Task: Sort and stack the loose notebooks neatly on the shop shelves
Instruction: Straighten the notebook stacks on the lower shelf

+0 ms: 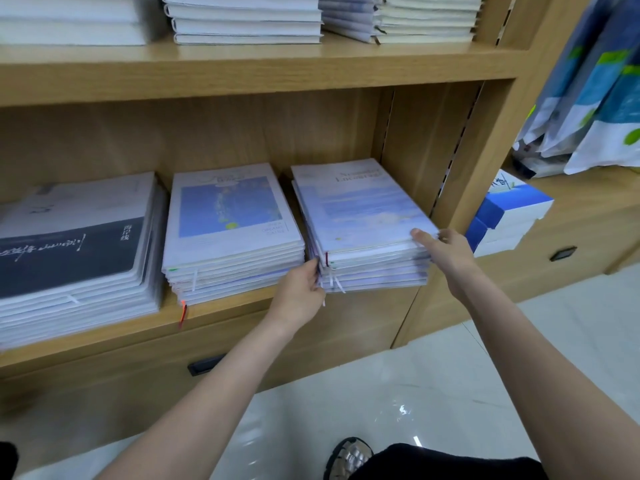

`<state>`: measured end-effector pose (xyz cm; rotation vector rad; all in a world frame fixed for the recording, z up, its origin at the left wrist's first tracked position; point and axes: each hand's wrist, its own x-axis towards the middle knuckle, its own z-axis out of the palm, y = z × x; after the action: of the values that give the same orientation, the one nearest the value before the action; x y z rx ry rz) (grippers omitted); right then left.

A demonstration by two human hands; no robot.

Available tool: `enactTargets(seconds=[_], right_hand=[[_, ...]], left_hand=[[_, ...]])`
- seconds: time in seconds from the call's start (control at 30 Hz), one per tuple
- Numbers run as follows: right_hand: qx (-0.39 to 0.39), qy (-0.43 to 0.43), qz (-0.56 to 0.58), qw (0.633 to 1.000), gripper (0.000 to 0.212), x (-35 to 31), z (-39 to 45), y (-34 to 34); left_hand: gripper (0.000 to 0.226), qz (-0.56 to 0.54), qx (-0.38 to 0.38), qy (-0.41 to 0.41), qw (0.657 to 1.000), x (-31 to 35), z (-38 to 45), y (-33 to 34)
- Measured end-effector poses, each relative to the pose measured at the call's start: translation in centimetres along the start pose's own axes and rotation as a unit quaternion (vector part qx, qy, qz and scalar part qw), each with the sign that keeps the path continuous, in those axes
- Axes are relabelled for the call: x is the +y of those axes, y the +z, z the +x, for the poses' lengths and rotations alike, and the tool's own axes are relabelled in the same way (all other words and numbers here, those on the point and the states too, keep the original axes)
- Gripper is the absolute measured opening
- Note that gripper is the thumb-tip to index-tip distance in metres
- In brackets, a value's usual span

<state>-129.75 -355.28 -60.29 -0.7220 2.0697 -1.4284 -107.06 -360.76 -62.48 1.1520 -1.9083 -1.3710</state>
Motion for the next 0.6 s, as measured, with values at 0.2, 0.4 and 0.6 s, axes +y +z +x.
enactTargets(seconds=[0.2,0.4,0.6], right_hand=[[0.004,0.000,-0.026,1.000,0.069,-0.4,-0.7,-0.2],[-0.018,-0.002,-0.037,0.999,0.070,-0.1,-0.9,-0.7],[-0.081,-0.072,-0.097,0.989,0.072,-0.2,-1.8,-1.1]], left_hand=[[0.059,0.046,-0.010,0.008,0.999,-0.5,-0.4,-0.1],[0.054,-0.004,0.033,0.038,0.999,-0.9,-1.5,0.0],[0.035,-0.002,0.120,0.065,0.991,-0.4,-1.0,0.1]])
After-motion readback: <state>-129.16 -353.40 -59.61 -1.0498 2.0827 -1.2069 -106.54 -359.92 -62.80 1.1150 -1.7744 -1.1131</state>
